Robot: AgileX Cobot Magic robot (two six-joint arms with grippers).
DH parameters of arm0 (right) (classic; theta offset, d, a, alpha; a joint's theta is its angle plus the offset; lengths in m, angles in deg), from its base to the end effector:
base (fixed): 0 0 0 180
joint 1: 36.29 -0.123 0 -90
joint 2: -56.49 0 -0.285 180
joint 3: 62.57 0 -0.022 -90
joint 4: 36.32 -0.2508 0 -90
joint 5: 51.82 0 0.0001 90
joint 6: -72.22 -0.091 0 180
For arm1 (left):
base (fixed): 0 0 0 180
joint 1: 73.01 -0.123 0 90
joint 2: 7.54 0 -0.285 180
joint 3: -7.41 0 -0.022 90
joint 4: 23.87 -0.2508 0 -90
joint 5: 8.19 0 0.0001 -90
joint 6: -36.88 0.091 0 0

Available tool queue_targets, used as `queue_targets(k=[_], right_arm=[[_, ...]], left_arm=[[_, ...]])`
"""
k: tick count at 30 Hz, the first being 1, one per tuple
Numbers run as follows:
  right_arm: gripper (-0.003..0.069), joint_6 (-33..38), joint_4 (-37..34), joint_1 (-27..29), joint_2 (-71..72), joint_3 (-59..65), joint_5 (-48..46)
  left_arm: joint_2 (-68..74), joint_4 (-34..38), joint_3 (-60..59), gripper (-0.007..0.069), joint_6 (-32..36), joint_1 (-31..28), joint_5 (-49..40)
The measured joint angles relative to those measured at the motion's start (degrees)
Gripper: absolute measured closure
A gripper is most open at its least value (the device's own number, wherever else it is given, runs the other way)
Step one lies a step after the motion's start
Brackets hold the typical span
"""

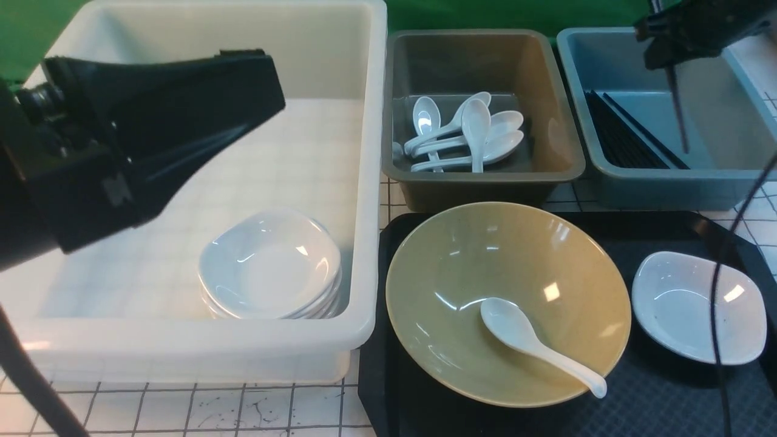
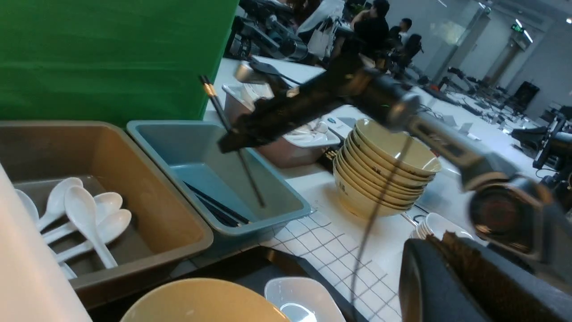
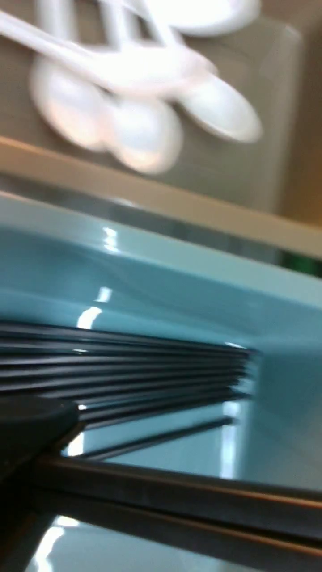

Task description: On white black table put chopsticks spoon bowls plates into blue grey white boxes.

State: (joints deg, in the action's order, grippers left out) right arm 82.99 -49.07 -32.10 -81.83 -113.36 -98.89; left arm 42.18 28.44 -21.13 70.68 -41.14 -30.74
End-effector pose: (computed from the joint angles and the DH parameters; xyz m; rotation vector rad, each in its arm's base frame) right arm 0.5268 -0.0238 0.2830 -0.0362 2.3278 0.1354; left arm 0.1072 -0.0992 0.4091 0.4724 1.6204 -0.8888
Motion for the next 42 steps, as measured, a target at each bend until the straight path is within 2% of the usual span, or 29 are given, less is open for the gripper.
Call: queue_targets(k=[6,10,12,15,18,20,23,29,31,35,42], right_arm=[[0.0543,-3.2,-0.1,0.0,-6.8,-3.4,4.8],[0.0435,-3.2,0.6,0.0,-7.2,-3.4,3.1],[0.0296,-3.2,1.4,0.0,-7.2,-3.7,-0.8],[0.0181,-2.8,2.2,0.0,-5.9,-3.8,-6.1],[0.0139,-0.9,2.3,0.0,-2.9,-3.9,-11.8],[0.0150,0.7,2.3,-0.1,0.5,-3.9,-17.9],[0.0207,1.8,2.5,-0.3,3.7,-3.9,-19.9],[0.0476,4.3,3.0,-2.7,15.2,3.7,-19.9],[0.0520,4.4,4.2,-4.0,19.9,8.9,-19.9],[0.0545,5.4,6.2,-7.9,32.7,24.8,-19.9],[0.0536,7.9,9.5,-15.6,51.6,54.9,-15.9]], left_arm=[[0.0,-1.3,0.0,0.0625,0.1,0.0,-2.9],[0.0,-2.3,0.0,0.0625,-0.1,0.0,-3.8],[0.0,-3.4,0.0,0.0625,-0.8,0.0,-4.5],[0.0,-5.7,0.0,0.0625,-2.3,0.0,-7.0],[0.0,-8.5,0.0,0.0625,-3.6,0.0,-10.4],[0.0,-11.1,0.0,0.0625,-5.4,0.0,-13.2],[0.0,-12.8,0.0,0.0625,-7.3,0.0,-14.8],[0.0,-14.7,0.0,0.0625,-10.3,0.0,-16.7],[0.0,-15.0,0.0,0.0625,-10.5,0.0,-17.1],[0.0,-15.7,0.0,0.0625,-11.1,0.0,-17.7],[0.0,-17.3,0.0,0.0625,-13.8,0.0,-20.3]])
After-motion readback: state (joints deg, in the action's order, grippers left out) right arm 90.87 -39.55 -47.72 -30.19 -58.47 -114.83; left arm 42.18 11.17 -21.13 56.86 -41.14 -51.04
